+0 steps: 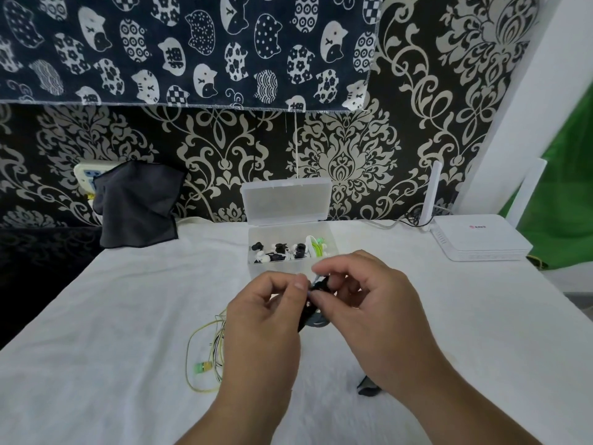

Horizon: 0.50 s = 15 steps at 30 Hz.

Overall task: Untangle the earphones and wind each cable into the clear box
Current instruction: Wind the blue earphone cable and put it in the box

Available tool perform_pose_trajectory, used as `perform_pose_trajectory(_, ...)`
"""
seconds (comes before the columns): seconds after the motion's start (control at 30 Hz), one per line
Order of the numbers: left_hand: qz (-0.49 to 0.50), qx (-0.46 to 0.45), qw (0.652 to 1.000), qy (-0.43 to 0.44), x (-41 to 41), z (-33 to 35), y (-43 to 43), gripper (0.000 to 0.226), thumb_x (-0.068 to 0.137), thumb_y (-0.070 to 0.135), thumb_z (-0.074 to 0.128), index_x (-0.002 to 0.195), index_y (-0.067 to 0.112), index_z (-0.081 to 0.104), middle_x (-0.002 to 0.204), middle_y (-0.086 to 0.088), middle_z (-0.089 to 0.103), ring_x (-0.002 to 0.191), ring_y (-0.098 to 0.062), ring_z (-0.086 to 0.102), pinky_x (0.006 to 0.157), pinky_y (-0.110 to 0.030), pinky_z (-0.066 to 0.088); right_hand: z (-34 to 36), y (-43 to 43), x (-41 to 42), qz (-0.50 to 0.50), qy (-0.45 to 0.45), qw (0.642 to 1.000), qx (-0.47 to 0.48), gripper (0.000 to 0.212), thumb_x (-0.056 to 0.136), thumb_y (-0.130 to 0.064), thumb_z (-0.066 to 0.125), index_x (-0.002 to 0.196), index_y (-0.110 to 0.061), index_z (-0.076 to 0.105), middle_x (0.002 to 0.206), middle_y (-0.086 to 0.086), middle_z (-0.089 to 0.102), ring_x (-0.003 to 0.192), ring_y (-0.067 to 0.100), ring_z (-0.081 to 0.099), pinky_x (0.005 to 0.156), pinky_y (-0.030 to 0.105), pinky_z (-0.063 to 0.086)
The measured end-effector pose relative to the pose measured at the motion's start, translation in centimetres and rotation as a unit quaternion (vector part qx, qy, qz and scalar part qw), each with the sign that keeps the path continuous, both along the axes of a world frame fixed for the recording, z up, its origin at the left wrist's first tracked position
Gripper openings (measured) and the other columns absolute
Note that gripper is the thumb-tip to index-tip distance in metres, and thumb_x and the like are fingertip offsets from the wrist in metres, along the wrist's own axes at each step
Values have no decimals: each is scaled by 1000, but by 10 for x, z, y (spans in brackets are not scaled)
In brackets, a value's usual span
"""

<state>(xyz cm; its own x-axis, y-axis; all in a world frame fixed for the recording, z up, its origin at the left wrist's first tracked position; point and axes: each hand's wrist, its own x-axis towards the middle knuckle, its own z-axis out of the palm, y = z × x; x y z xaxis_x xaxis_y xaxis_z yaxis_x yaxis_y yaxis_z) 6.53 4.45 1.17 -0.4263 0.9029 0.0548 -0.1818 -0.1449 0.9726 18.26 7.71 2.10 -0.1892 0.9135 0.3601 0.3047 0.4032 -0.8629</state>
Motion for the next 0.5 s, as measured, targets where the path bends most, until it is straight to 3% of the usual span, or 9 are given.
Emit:
perform_pose_trajectory(0.07, 16, -8, 1000, -20, -2, 0, 1, 19, 91, 9, 62, 75, 7, 71, 74, -15, 71, 70, -26, 66, 74, -40, 53, 0, 0, 2, 5, 9, 1000, -28, 37, 76, -7, 83, 98, -34, 72, 85, -8, 63, 71, 14, 62, 67, 24, 55)
perform_pose_trajectory(0.13, 34, -15, 999, -31, -6, 1, 3, 19, 90, 11, 64, 73, 10, 72, 76, -16, 70, 73, -28, 61, 76, -42, 49, 2, -2, 1, 16, 24, 998, -50, 41, 75, -3, 83, 99, -33, 71, 90, -7, 66, 77, 14, 66, 71, 23, 57)
perform_pose_trajectory(0.4, 41, -16, 997, -65, -8, 4, 4, 23, 89, 8, 64, 70, 14, 76, 79, -12, 73, 70, -20, 63, 68, -32, 48, -1, -3, -3, -39, 108, 980, -164, 27, 73, -5, 84, 88, -25, 74, 79, -1, 74, 71, 5, 69, 61, 8, 48)
perform_pose_trajectory(0.5, 38, -25, 997, -70, -7, 4, 3, 22, 88, 9, 65, 69, 15, 76, 75, -10, 72, 66, -20, 60, 64, -31, 46, -3, -2, -4, -31, 122, 969, -212, 20, 77, -12, 82, 86, -28, 75, 77, -5, 75, 72, 6, 70, 65, 11, 53)
